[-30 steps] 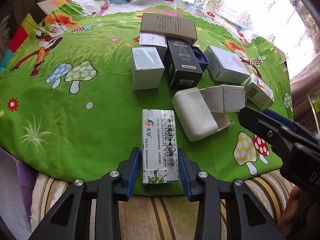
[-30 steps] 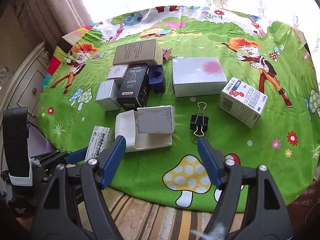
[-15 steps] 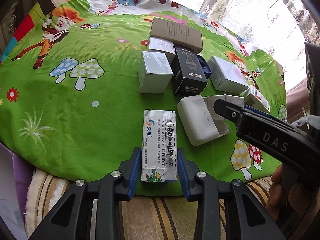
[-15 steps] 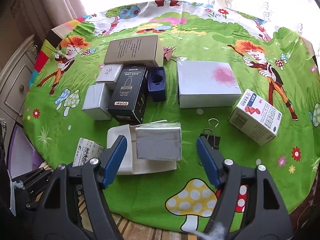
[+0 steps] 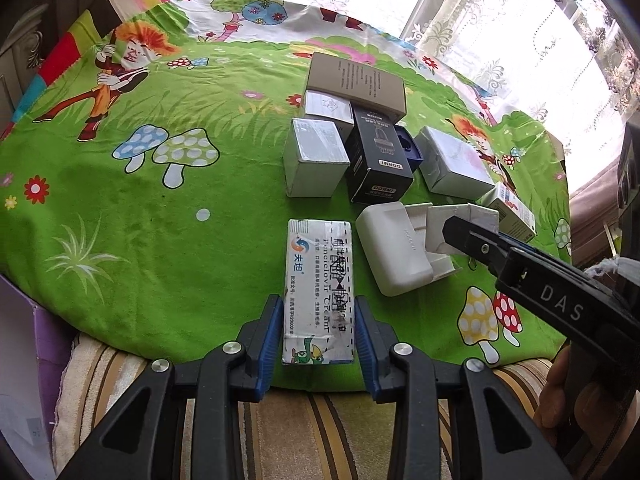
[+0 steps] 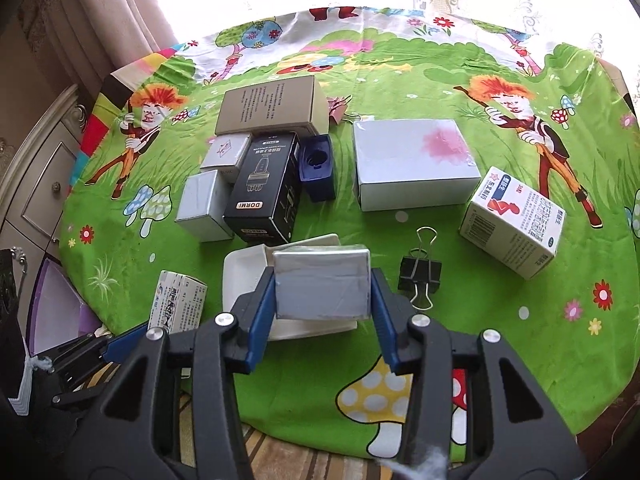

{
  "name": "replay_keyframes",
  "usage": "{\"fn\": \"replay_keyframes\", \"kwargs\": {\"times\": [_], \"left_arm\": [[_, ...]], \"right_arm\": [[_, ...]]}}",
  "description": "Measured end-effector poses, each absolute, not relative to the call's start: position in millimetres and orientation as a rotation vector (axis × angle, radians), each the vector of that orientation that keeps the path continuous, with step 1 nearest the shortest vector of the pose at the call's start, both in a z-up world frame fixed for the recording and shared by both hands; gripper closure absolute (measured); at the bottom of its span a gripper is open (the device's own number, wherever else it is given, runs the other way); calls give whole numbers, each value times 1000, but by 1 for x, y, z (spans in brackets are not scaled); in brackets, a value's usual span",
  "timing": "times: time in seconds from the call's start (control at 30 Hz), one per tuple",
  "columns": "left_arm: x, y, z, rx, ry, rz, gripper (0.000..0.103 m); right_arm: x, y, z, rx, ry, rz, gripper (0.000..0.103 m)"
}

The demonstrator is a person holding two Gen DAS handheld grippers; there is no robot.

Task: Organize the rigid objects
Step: 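Grasp the long white-blue printed box with the left tool while the right tool grasps the grey-white box, then carry both boxes into the storage box and open both tools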

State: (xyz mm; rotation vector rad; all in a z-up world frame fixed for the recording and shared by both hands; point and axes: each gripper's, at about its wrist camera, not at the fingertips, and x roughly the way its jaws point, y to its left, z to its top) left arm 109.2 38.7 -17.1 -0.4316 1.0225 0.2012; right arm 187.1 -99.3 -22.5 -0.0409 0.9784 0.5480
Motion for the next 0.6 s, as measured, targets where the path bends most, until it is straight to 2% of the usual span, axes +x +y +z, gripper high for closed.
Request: {"fn": "replay_keyframes", "kwargs": {"times": [0.6], "left_arm": [[77, 46, 17, -430, 901, 268, 67]], "right_arm": [[157, -138, 8, -6, 926, 546, 54]]}}
